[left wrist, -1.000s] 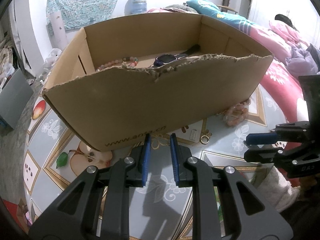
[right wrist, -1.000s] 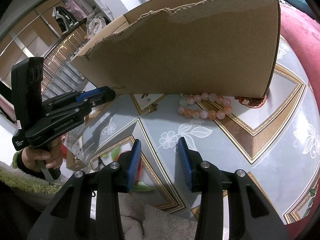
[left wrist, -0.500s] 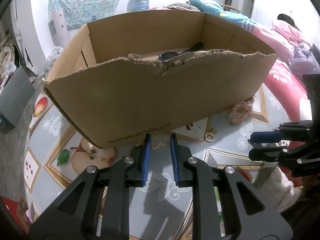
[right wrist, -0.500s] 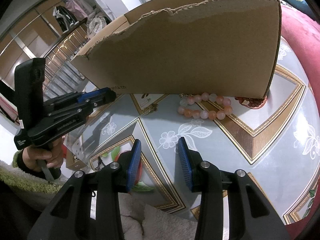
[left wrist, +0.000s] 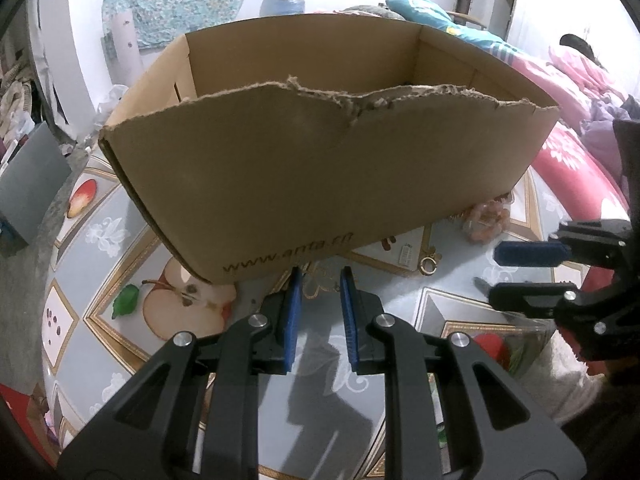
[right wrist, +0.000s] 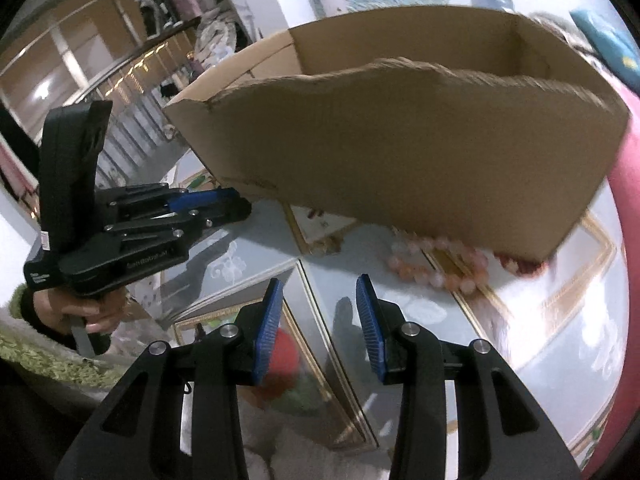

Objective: Organize jewelry
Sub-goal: 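Close the left gripper on the gold butterfly charm while the right gripper grasps a small ring, then carry both held pieces over the box and open both grippers, then move both grippers back toward the pink bead bracelet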

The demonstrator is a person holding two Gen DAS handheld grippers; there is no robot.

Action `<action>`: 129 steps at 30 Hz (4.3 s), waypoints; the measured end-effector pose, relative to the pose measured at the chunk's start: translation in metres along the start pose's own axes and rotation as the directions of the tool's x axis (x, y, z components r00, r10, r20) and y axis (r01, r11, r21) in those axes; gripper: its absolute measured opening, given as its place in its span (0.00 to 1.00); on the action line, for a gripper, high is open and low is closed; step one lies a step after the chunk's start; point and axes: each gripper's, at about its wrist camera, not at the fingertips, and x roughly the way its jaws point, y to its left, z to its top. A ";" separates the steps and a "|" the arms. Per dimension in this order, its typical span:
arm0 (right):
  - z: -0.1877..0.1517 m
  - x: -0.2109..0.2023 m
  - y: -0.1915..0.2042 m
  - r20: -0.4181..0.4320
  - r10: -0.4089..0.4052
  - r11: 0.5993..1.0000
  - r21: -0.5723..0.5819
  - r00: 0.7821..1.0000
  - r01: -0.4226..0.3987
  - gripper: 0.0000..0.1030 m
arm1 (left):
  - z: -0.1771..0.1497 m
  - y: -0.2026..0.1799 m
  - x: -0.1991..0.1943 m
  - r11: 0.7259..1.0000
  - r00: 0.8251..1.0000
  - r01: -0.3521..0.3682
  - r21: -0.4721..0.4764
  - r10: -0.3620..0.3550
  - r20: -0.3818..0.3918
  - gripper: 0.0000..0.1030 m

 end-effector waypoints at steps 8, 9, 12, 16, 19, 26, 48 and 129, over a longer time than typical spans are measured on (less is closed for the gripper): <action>0.015 0.024 0.012 -0.025 -0.022 0.999 -0.043 0.999 0.021 0.28 | -0.001 0.006 0.004 1.000 1.000 0.009 -0.008 -0.009 -0.004 0.17; 0.016 0.028 0.011 -0.034 -0.025 0.999 -0.035 0.999 0.024 0.27 | -0.001 0.007 0.005 1.000 1.000 0.010 -0.009 -0.010 -0.005 0.17; 0.018 0.034 0.008 -0.046 -0.034 0.999 -0.019 0.998 0.033 0.23 | -0.001 0.010 0.006 1.000 1.000 0.015 -0.015 -0.015 -0.007 0.17; 0.021 0.036 0.006 -0.043 -0.042 0.999 -0.020 0.998 0.041 0.20 | 0.000 0.014 0.009 0.999 1.000 0.023 -0.023 -0.023 -0.011 0.17; 0.025 0.040 0.007 -0.041 -0.059 0.998 -0.037 0.997 0.057 0.18 | 0.000 0.015 0.011 0.999 0.999 0.029 -0.025 -0.029 -0.016 0.17; 0.029 0.045 0.011 -0.039 -0.089 0.994 -0.064 0.995 0.086 0.10 | 0.001 0.017 0.014 0.999 0.999 0.037 -0.028 -0.037 -0.016 0.17; 0.025 0.005 0.015 0.047 -0.072 0.996 -0.052 0.996 0.074 0.09 | 0.002 0.006 -0.010 0.999 0.999 0.034 0.001 -0.034 0.018 0.17; 0.001 -0.050 -0.029 0.118 0.055 0.992 0.110 0.991 -0.068 0.27 | 0.008 -0.015 -0.080 0.989 0.976 0.139 0.053 -0.146 0.163 0.36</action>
